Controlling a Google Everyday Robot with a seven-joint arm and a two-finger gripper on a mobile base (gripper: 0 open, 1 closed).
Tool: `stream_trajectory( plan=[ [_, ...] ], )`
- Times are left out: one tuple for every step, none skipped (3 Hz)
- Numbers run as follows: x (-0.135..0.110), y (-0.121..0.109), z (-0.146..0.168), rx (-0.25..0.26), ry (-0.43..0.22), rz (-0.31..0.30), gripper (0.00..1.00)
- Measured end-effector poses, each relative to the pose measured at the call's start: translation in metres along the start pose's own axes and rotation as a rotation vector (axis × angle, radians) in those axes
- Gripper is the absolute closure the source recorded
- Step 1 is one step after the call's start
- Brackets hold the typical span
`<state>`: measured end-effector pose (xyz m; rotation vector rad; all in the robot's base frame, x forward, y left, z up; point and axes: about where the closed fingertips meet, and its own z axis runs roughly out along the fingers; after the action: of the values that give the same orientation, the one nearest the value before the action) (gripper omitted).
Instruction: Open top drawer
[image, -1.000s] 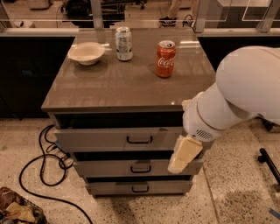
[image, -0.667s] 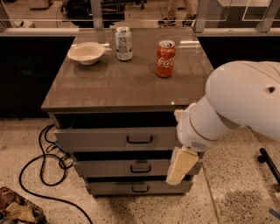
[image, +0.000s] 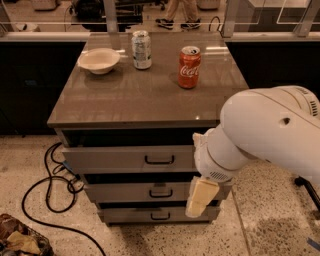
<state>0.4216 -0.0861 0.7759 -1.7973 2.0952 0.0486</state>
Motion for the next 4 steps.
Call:
stream_trajectory(
  plan=[
    [-0.001, -0.004, 0.006, 0.012, 0.028, -0.008, 0.0],
    [0.002, -0.003, 0.032, -0.019, 0.091, -0.032, 0.0],
    [0.011, 0.004, 0.055, -0.064, 0.15, -0.046, 0.0],
    [0.018, -0.001, 0.07, -0.037, 0.214, -0.04, 0.0]
  ],
)
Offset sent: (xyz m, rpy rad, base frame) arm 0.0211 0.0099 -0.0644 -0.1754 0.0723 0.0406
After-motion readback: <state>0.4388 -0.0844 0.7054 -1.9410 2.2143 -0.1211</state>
